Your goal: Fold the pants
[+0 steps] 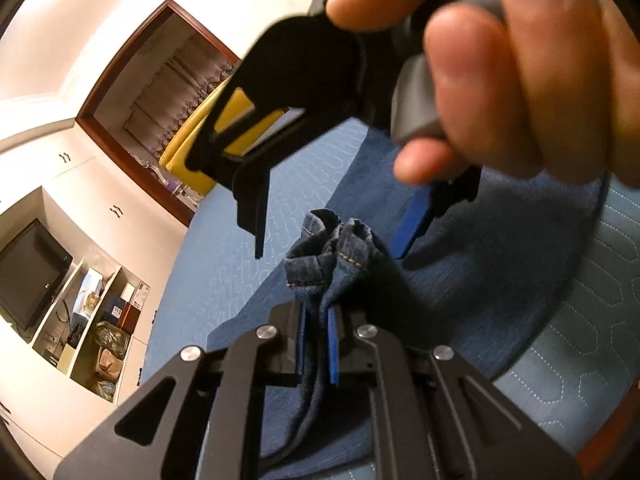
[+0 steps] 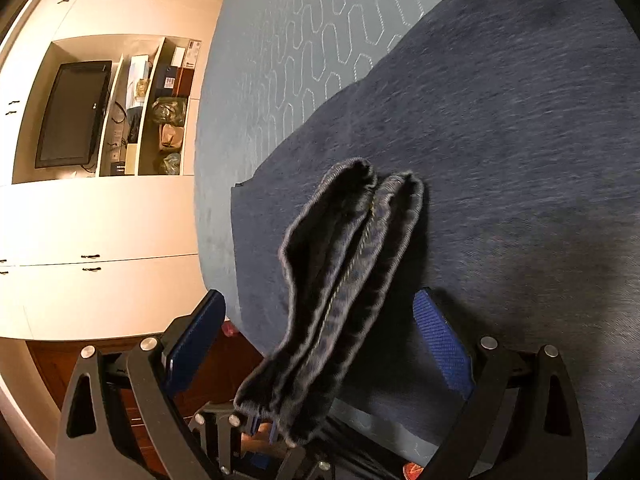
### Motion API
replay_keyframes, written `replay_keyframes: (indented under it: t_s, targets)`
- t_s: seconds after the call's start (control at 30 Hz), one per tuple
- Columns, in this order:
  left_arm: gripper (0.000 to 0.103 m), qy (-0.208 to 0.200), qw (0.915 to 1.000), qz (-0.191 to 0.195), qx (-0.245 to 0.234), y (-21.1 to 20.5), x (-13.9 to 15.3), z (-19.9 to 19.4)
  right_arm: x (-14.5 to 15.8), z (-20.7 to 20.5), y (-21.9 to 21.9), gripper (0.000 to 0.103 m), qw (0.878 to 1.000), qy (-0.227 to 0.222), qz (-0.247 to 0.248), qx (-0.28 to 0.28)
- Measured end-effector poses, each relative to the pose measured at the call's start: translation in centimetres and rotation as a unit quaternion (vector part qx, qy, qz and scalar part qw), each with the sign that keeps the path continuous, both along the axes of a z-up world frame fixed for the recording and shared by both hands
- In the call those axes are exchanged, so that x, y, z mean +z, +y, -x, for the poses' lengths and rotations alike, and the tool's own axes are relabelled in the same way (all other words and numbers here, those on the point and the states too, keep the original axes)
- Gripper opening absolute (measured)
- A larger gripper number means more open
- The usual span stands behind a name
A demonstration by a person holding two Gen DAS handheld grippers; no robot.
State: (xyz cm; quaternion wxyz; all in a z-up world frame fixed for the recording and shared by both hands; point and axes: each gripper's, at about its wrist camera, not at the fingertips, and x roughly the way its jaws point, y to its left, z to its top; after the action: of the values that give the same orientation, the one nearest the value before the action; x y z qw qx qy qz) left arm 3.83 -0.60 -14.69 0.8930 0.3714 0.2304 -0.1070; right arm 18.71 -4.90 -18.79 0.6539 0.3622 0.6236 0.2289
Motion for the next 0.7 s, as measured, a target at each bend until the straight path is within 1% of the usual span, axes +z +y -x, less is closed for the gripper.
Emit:
replay_keyframes:
  t_s: [0.07, 0.1, 0.17, 0.23, 0.27, 0.3, 0.33, 0.4, 0.47, 0.5, 0.57, 0.7]
  targets:
    - [0.008, -0.007, 0.9999, -0.011, -0.008, -0.2, 0.0, 0.5, -0.1, -0.6, 0.2, 0.091, 1.000, -0.006, -0.013, -0.007]
    - [0.008, -0.009, 0.9996, -0.019, -0.017, -0.4, -0.2, 0.7, -0.1, -1.0, 0.6, 0.090, 1.000, -0.012, -0.007, -0.002]
    - [0.008, -0.013, 0.9986, -0.038, -0.034, -1.0, -1.0, 1.4, -0.1, -2.0, 1.1, 0.081, 0.999, -0.027, 0.014, 0.013]
    - [0.008, -0.018, 0.9970, -0.060, -0.046, -1.3, -1.8, 1.8, -0.2, -2.7, 1.3, 0.053, 0.998, -0.040, 0.043, 0.023]
    - [0.008, -0.018, 0.9962, -0.069, -0.050, -1.5, -2.3, 2.0, -0.1, -2.9, 1.3, 0.044, 0.997, -0.049, 0.055, 0.026]
    - [0.008, -0.019, 0.9957, -0.075, -0.051, -1.6, -2.7, 2.0, 0.1, -2.9, 1.3, 0.022, 0.995, -0.063, 0.071, 0.033]
    - [0.008, -0.020, 0.9950, -0.081, -0.054, -1.9, -3.0, 2.0, 0.2, -2.9, 1.3, 0.016, 0.993, -0.074, 0.080, 0.039]
    - [0.008, -0.028, 0.9923, -0.102, -0.063, -2.7, -3.7, 2.2, 0.7, -2.6, 1.1, 0.014, 0.990, -0.097, 0.094, 0.046]
    - [0.008, -0.036, 0.9892, -0.120, -0.076, -3.6, -4.3, 2.3, 1.6, -2.0, 0.4, 0.013, 0.984, -0.130, 0.110, 0.048]
    - [0.008, -0.038, 0.9883, -0.123, -0.082, -4.1, -4.4, 2.4, 1.7, -1.7, -0.2, 0.013, 0.983, -0.139, 0.112, 0.046]
    - [0.008, -0.034, 0.9871, -0.125, -0.093, -4.9, -4.7, 2.3, 1.1, -1.2, -1.9, 0.013, 0.984, -0.136, 0.110, 0.033]
    - [0.008, -0.031, 0.9806, -0.153, -0.118, -7.0, -6.3, 2.7, -0.3, -0.6, -4.3, 0.012, 0.985, -0.129, 0.109, 0.022]
